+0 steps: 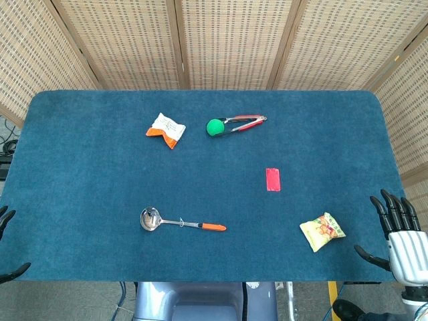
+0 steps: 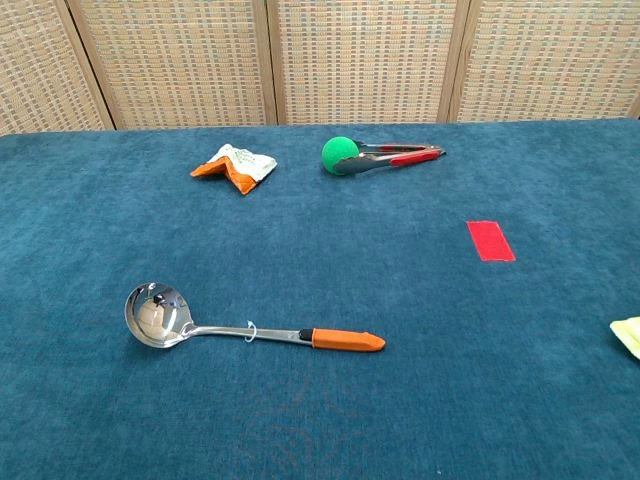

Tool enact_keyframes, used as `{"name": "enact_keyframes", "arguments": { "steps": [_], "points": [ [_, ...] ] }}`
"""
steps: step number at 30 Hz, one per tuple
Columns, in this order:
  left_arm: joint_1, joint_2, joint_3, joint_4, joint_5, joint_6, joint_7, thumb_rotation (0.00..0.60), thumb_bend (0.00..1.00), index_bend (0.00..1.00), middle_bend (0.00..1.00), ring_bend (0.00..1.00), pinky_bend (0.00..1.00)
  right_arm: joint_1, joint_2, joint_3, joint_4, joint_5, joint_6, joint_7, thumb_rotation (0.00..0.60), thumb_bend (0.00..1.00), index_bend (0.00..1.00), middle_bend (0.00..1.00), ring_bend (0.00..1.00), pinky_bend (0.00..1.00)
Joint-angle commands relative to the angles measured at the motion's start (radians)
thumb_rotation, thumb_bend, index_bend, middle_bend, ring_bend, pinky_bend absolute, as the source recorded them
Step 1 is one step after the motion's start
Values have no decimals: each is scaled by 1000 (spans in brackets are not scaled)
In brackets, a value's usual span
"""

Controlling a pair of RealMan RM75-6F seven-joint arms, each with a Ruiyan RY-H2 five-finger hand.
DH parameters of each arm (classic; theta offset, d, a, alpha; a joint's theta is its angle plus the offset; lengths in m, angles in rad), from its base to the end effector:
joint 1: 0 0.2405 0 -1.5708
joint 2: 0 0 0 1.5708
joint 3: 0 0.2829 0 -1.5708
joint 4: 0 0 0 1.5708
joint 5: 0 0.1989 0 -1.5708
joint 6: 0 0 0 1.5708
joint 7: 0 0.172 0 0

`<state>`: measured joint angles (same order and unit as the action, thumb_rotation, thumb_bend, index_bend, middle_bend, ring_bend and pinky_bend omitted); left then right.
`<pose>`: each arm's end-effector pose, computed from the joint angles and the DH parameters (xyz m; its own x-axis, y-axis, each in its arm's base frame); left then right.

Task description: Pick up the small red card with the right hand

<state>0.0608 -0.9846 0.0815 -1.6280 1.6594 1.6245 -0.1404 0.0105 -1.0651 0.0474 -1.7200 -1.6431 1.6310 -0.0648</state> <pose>-0.3345 0.1351 0.2145 0.3715 0.0620 0.9264 0.9284 -0.0225 -0.3709 -0.2957 -0.1829 0.2038 0.4009 0.1158 0.9088 -0.9080 -0.0817 0.4109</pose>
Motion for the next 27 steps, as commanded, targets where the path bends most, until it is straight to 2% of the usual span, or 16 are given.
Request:
{"name": "enact_keyframes", "arguments": {
  "steps": [1,8,13,15,17,21,27],
  "points": [
    [0,-2,-1,2,1,1,-1,600,0,0,0,0,0,4,1,0,-4,10,-14,-6,600,0,0,0,0,0],
    [-3,-3,-1,2,2,-6,-5,600,0,0,0,0,0,17,-4,-7,-5,10,-47,-11,600,0,0,0,0,0],
    [-10,-10,-11,8,0,-6,-15,600,0,0,0,0,0,81,-11,-3,-3,17,-158,12,600,0,54,0,0,0],
    [-18,-13,-17,9,-7,-16,-11,600,0,0,0,0,0,153,-7,35,3,44,-247,36,600,0,89,0,0,0],
    [-22,-17,-22,8,-15,-23,-8,600,0,0,0,0,0,198,-11,63,15,58,-291,36,600,0,118,0,0,0],
    [-35,-26,-40,-1,-48,-46,8,600,0,0,0,0,0,338,-43,144,77,122,-448,28,600,0,175,0,0,0],
    [-50,-29,-62,-23,-92,-73,31,600,0,0,0,0,0,504,-134,197,221,194,-642,-14,600,28,250,0,0,0]
  ]
}}
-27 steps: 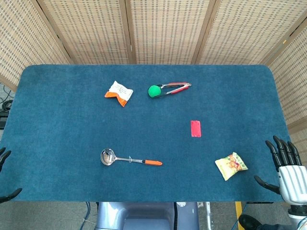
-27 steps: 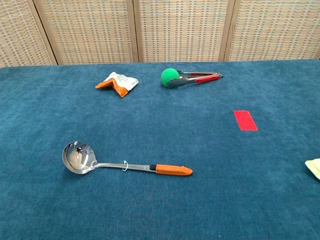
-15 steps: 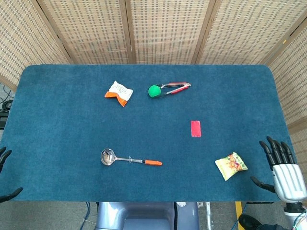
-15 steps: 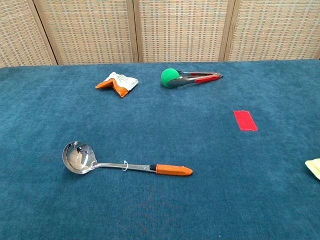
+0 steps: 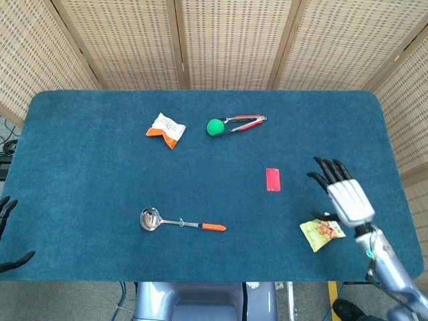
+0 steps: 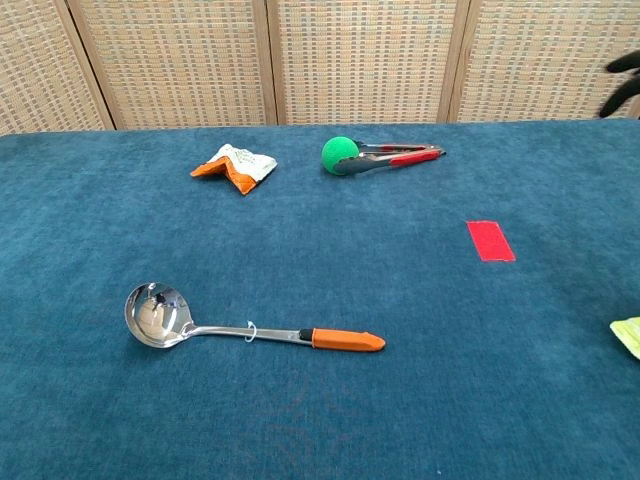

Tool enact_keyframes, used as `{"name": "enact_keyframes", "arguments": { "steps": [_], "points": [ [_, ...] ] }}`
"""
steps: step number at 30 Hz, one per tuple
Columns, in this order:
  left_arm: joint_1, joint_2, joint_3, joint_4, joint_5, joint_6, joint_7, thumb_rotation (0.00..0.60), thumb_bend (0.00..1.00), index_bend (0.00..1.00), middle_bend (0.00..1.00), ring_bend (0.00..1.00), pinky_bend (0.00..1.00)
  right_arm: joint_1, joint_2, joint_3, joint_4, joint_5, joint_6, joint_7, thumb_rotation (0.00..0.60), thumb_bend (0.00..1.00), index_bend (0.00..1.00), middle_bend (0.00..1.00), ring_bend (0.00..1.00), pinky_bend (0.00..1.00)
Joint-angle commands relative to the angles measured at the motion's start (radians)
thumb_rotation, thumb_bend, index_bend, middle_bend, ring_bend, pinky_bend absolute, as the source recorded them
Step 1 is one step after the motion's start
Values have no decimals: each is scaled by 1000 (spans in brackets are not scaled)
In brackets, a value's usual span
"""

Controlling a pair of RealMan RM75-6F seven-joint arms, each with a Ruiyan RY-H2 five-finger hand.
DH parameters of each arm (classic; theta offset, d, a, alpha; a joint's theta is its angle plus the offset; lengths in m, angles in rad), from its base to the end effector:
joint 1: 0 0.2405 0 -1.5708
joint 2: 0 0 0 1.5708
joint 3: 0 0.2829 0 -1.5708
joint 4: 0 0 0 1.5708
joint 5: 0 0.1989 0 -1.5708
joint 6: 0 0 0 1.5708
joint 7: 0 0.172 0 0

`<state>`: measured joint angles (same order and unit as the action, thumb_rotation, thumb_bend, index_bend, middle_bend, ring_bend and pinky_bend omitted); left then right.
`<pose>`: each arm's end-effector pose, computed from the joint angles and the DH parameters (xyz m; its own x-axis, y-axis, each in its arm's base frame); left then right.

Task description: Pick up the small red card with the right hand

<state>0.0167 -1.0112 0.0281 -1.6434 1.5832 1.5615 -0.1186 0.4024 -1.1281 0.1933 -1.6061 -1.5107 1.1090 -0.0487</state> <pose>-0.3369 0.1607 0.2085 0.3591 0.0443 0.9322 0.9329 0.0097 -0.3599 -0.2500 -0.3279 0.1437 0.4763 -0.0874 0.8749 -0.8458 -0.3174 0.4288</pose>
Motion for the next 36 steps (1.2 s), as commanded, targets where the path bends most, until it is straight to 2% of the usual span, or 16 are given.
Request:
{"name": "enact_keyframes", "arguments": {
  "steps": [1,9,19,24,36],
  "points": [
    [-9,-3,-11,-10,-24,-18,15,600,0,0,0,0,0,134,-93,56,135,71,-142,-40,600,28,262,0,0,0],
    [-36,-4,-35,-31,-80,-70,49,600,0,0,0,0,0,262,-293,35,390,98,-254,-91,600,53,300,0,0,0],
    [-54,-4,-50,-47,-131,-110,76,600,0,0,0,0,0,309,-462,-11,571,104,-275,-113,600,53,300,0,0,0],
    [-56,-5,-51,-54,-139,-115,88,600,0,0,0,0,0,323,-515,-28,635,95,-263,-137,600,154,300,0,0,0],
    [-59,-6,-48,-59,-136,-119,99,600,0,0,0,0,0,335,-572,-45,723,107,-249,-183,600,156,300,0,0,0]
  ]
}}
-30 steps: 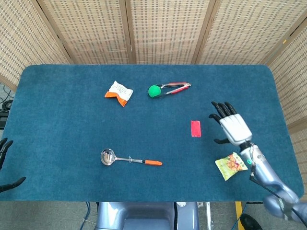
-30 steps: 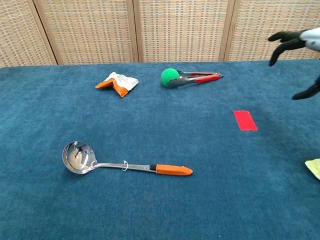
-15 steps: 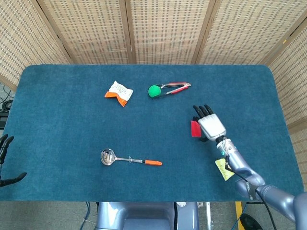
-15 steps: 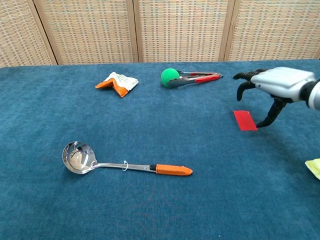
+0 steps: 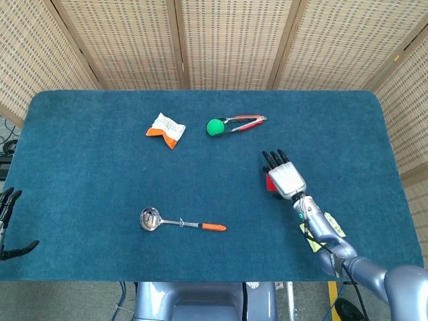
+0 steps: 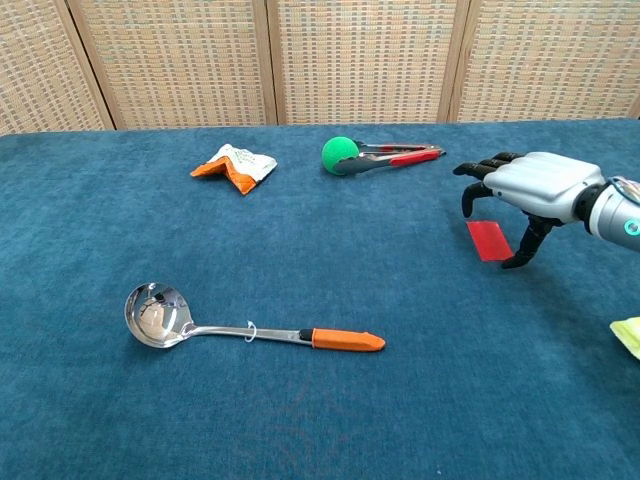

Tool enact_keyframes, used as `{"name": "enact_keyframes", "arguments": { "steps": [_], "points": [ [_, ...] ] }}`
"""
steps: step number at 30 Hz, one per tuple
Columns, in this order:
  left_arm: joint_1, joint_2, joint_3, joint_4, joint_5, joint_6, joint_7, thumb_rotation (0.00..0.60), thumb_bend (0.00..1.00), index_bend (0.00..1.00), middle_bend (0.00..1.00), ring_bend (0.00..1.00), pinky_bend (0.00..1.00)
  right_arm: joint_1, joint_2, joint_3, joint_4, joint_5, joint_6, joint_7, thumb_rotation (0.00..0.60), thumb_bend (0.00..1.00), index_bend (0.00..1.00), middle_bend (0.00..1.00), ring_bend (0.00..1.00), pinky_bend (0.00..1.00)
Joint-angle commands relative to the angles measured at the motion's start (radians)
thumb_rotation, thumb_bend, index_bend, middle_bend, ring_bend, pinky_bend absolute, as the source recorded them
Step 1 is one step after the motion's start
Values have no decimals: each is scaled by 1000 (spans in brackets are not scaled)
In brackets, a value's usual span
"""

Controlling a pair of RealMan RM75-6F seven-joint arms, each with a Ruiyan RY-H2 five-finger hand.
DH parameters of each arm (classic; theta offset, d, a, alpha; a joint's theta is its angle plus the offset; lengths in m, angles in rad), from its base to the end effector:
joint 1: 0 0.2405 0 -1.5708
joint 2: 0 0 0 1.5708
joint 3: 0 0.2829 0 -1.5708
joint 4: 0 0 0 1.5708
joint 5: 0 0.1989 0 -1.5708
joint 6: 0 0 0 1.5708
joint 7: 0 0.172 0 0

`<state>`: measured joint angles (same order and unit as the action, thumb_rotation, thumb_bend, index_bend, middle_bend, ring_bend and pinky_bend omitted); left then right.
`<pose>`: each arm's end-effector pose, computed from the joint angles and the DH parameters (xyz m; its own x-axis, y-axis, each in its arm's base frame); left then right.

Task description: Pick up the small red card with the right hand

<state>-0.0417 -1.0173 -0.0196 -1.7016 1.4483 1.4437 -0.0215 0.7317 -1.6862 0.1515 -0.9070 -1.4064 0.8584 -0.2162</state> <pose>-0.3409 0.1880 0.1993 0.3784 0.0883 0.9214 0.9189 0.0837 -0.3854 -0.2370 -0.4306 -0.0248 0.7338 -0.1198 0.6687 -0.6508 -0.4066 0.6412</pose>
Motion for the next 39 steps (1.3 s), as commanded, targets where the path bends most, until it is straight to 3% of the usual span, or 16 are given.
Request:
{"name": "enact_keyframes", "arguments": {
  "steps": [1,16,27,34,39],
  "points": [
    [-2,-1,-1,-2,-3,-4,4,600,0,0,0,0,0,7,-20,-4,36,7,-2,-18,600,156,300,0,0,0],
    [-10,-3,-4,-9,-17,-14,20,600,0,0,0,0,0,30,-54,-12,110,25,-29,-14,600,156,323,0,0,0],
    [-11,-7,-3,-14,-18,-14,31,600,0,0,0,0,0,97,-80,83,177,96,-26,-9,600,208,323,0,0,0],
    [-17,-5,-4,-14,-25,-26,29,600,0,0,0,0,0,52,41,82,-47,79,66,-3,600,196,323,0,0,0],
    [-18,-2,-4,-14,-25,-26,23,600,0,0,0,0,0,21,143,44,-231,120,12,-86,600,183,323,0,0,0]
  ]
}}
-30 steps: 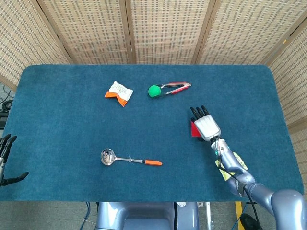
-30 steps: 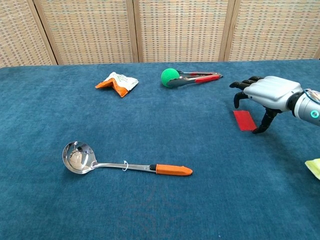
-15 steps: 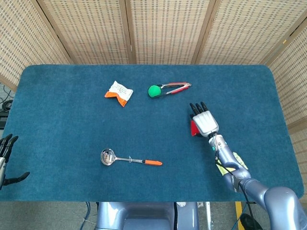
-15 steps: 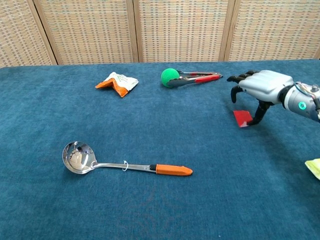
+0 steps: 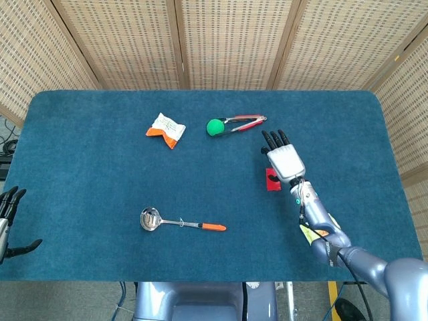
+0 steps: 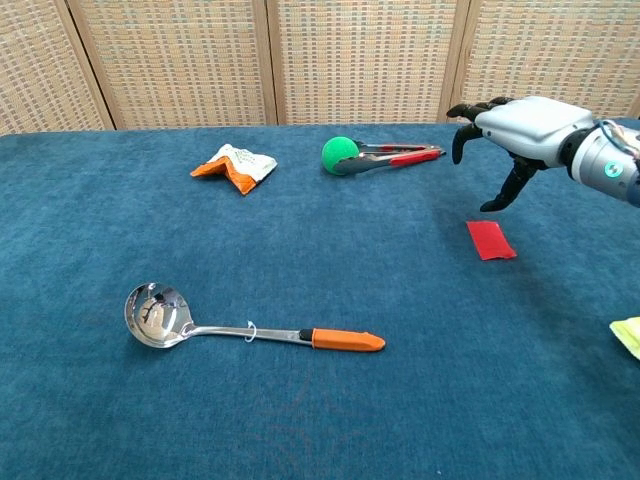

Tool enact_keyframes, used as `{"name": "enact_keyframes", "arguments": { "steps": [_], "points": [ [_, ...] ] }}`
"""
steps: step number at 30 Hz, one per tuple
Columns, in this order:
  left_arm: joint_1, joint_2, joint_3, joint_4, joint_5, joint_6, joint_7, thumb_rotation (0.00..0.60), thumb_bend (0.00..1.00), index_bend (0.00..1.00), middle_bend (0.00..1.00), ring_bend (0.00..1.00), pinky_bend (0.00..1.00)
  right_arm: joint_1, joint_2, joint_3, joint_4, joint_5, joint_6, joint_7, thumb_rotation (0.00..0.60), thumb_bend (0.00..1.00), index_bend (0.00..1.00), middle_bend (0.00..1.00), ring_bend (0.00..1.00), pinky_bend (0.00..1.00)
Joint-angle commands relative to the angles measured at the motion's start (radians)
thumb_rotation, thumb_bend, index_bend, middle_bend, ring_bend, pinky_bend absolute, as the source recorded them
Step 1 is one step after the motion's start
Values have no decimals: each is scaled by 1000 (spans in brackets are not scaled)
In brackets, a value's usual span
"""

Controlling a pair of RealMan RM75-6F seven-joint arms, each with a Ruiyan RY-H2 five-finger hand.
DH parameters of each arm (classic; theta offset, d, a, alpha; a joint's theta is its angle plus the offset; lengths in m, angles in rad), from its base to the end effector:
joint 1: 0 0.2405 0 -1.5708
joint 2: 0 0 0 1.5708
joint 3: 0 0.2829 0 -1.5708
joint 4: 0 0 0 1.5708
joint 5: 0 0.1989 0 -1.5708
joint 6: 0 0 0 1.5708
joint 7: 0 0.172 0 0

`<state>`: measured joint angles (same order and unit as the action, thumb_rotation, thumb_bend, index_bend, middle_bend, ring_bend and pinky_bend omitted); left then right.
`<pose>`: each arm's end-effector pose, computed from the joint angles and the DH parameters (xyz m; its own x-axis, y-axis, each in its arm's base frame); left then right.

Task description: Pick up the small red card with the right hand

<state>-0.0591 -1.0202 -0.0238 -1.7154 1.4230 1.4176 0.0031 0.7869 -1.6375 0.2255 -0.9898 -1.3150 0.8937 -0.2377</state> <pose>-0.3400 0.1939 0.1950 0.3811 0.1058 0.9184 0.9162 0.0895 -0.3905 -0.2011 -0.4561 0.0063 0.6562 -0.0496 0.7530 -0.7157 -0.3570 0.6002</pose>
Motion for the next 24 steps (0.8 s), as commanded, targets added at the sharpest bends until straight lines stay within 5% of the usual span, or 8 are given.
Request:
{"name": "enact_keyframes", "arguments": {
  "steps": [1,8,24],
  "points": [
    [0,1,0,0,1,0,-2,600,0,0,0,0,0,-39,101,-34,-165,35,-23,-77,600,183,323,0,0,0],
    [1,3,2,-1,4,3,-7,600,0,0,0,0,0,-50,57,-72,-145,25,-9,-89,600,183,323,0,0,0],
    [-3,5,-2,0,-9,-5,-11,600,0,0,0,0,0,-33,-100,-124,153,-66,9,13,600,186,323,0,0,0]
  ]
}}
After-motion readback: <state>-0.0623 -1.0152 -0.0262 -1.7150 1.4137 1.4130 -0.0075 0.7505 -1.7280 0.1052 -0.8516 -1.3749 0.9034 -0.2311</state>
